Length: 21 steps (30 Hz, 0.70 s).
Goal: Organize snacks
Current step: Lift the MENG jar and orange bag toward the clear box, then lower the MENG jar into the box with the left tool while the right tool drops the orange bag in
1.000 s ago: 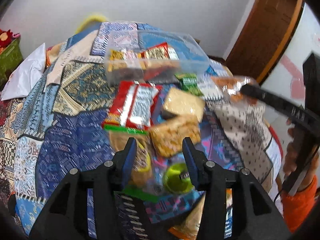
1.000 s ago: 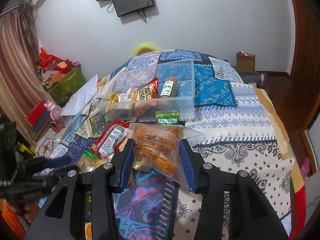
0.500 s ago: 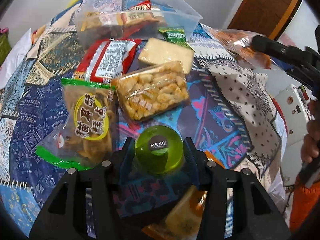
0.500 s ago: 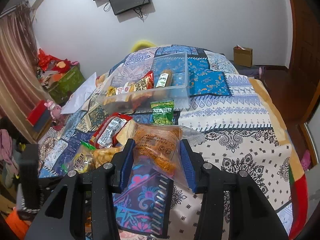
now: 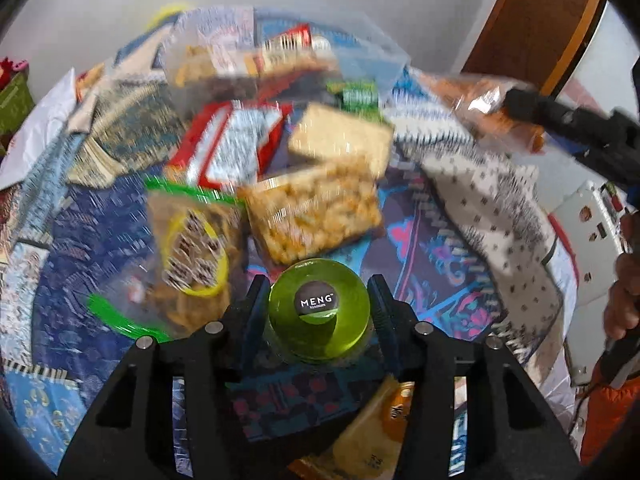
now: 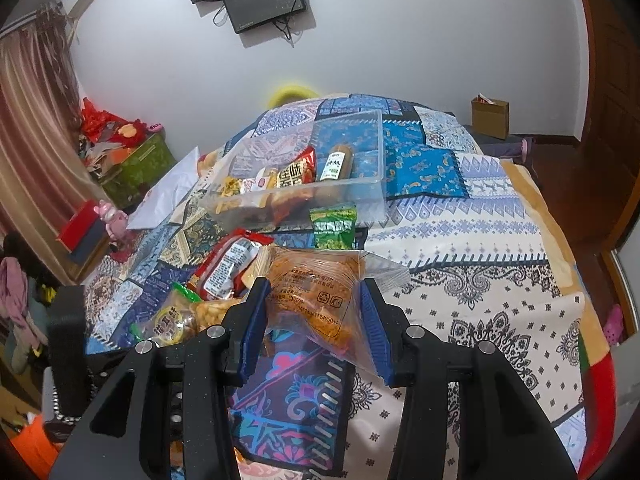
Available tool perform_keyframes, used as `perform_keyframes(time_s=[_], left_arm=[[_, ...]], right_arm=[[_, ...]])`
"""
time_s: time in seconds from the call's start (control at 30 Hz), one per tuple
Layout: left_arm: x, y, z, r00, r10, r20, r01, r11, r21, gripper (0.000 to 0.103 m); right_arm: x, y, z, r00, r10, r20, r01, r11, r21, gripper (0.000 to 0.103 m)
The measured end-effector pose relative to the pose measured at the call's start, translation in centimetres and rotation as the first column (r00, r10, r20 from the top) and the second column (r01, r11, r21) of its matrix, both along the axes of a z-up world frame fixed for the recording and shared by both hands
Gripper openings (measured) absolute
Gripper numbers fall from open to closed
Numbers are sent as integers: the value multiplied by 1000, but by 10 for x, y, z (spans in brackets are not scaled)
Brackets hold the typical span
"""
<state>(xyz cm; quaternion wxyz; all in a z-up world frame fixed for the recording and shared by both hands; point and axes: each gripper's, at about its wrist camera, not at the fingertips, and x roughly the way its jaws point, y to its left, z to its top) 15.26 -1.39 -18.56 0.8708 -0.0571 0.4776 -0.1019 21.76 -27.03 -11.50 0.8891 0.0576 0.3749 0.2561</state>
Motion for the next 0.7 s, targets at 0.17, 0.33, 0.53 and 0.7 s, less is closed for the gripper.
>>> perform_keyframes(time_s=[0.17,0.33,0.53,0.7], left_arm=[[4,7,38,996,12,92,-10,1000,-15,49],[21,17,70,986,39,162,-34,999,-31,49],[52,31,99,969,75,236,-71,997,-25,49],[84,43,108,961,106,255,-101,994,-32,49]], right_arm=[[5,0,8,1000,-6,23,6,1000,5,42],[15,5,17,999,-12,46,11,1000,20,42],[35,18,27,997,-4,80,2,1000,26,42],[58,32,29,995,-1,95,-1,1000,20,42]])
